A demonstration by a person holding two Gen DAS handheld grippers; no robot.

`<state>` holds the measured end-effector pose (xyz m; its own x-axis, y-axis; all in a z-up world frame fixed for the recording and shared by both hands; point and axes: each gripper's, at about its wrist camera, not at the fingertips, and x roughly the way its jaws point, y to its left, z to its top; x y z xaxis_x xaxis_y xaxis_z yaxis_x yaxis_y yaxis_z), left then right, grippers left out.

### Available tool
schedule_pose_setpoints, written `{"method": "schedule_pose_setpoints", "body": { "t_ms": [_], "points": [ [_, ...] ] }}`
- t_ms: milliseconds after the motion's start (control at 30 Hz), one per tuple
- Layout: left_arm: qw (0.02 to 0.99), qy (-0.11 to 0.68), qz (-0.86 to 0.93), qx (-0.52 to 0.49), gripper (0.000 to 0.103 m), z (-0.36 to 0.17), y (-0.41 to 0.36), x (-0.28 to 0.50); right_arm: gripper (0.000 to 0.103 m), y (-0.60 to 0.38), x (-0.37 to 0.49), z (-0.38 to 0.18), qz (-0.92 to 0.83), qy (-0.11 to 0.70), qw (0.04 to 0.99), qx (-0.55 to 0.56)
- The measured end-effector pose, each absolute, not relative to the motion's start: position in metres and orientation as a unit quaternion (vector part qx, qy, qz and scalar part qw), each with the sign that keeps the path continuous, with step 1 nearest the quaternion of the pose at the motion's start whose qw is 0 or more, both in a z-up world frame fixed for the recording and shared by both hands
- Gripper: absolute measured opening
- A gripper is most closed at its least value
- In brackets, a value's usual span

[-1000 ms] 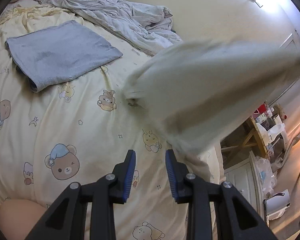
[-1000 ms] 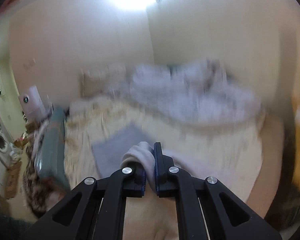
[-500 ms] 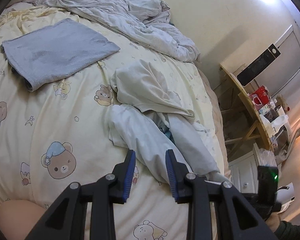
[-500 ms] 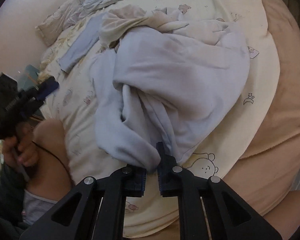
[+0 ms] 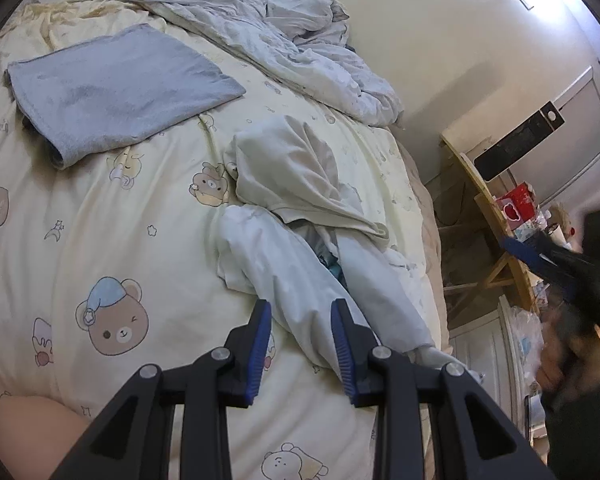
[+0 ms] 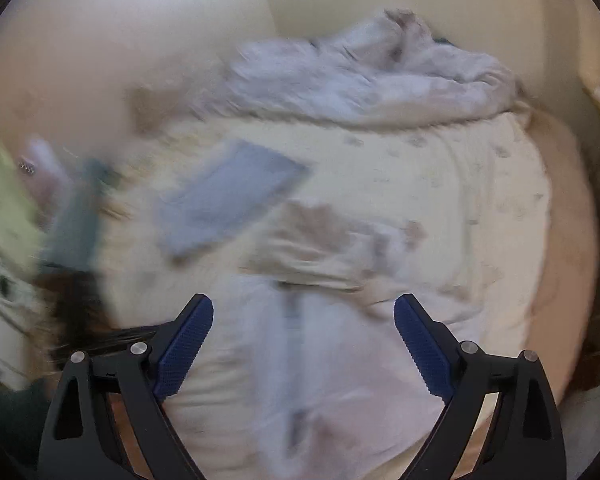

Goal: Fold clothes

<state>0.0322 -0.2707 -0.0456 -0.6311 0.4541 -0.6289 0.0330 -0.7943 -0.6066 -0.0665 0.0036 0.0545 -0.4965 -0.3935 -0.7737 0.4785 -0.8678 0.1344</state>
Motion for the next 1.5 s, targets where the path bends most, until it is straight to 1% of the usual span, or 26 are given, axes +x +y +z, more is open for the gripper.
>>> {"method": "schedule_pose_setpoints", "body": {
  "t_ms": [67, 167, 267, 300, 333, 367, 433, 467, 500, 533, 600, 767, 933, 1200, 1500],
  "points": [
    [0.125, -0.301, 0.852, -0.41, 0.031, -0.046, -0.272, 0.031, 0.094, -0.017, -0.095, 0.023, -0.852, 0.111, 0.234, 0.455],
    [0.124, -0.312, 0.847, -0.411, 0.031, -0.048, -0.276, 0.03, 0.093, -0.037, -0.13, -0.036, -0.822, 0.168, 0.226, 0.495],
    [0.121, -0.325, 0.843, -0.411, 0.031, -0.05, -0.28, 0.031, 0.092, -0.039, -0.149, -0.078, -0.792, 0.144, 0.232, 0.547],
    [0.121, -0.328, 0.842, -0.41, 0.032, -0.05, -0.281, 0.032, 0.084, -0.041, -0.153, -0.09, -0.784, 0.14, 0.23, 0.559],
    [0.121, -0.332, 0.841, -0.409, 0.033, -0.05, -0.282, 0.032, 0.067, -0.042, -0.154, -0.097, -0.784, 0.146, 0.225, 0.56],
    [0.122, -0.334, 0.841, -0.408, 0.034, -0.05, -0.283, 0.032, 0.06, -0.043, -0.153, -0.099, -0.789, 0.151, 0.219, 0.553],
    [0.123, -0.338, 0.839, -0.409, 0.035, -0.051, -0.284, 0.031, 0.041, -0.039, -0.151, -0.094, -0.798, 0.134, 0.223, 0.544],
    [0.124, -0.338, 0.838, -0.411, 0.035, -0.051, -0.283, 0.03, 0.036, -0.035, -0.149, -0.088, -0.803, 0.124, 0.224, 0.538],
    [0.125, -0.338, 0.837, -0.412, 0.035, -0.052, -0.283, 0.029, 0.024, -0.031, -0.146, -0.078, -0.812, 0.116, 0.226, 0.526],
    [0.126, -0.337, 0.837, -0.412, 0.035, -0.052, -0.283, 0.03, 0.019, -0.026, -0.142, -0.067, -0.821, 0.109, 0.227, 0.512],
    [0.127, -0.335, 0.838, -0.412, 0.035, -0.052, -0.281, 0.03, 0.017, -0.009, -0.132, -0.028, -0.85, 0.084, 0.228, 0.467],
    [0.127, -0.329, 0.839, -0.414, 0.035, -0.051, -0.279, 0.029, 0.016, 0.025, -0.115, 0.067, -0.878, 0.021, 0.266, 0.397],
    [0.129, -0.323, 0.838, -0.419, 0.035, -0.051, -0.275, 0.029, 0.017, 0.023, -0.098, 0.136, -0.888, 0.004, 0.294, 0.354],
    [0.142, -0.305, 0.841, -0.424, 0.035, -0.049, -0.268, 0.03, 0.017, 0.018, -0.061, 0.21, -0.883, -0.037, 0.354, 0.307],
    [0.132, -0.328, 0.836, -0.42, 0.035, -0.051, -0.278, 0.032, 0.016, 0.015, 0.001, 0.31, -0.873, -0.026, 0.444, 0.201]
  ]
}}
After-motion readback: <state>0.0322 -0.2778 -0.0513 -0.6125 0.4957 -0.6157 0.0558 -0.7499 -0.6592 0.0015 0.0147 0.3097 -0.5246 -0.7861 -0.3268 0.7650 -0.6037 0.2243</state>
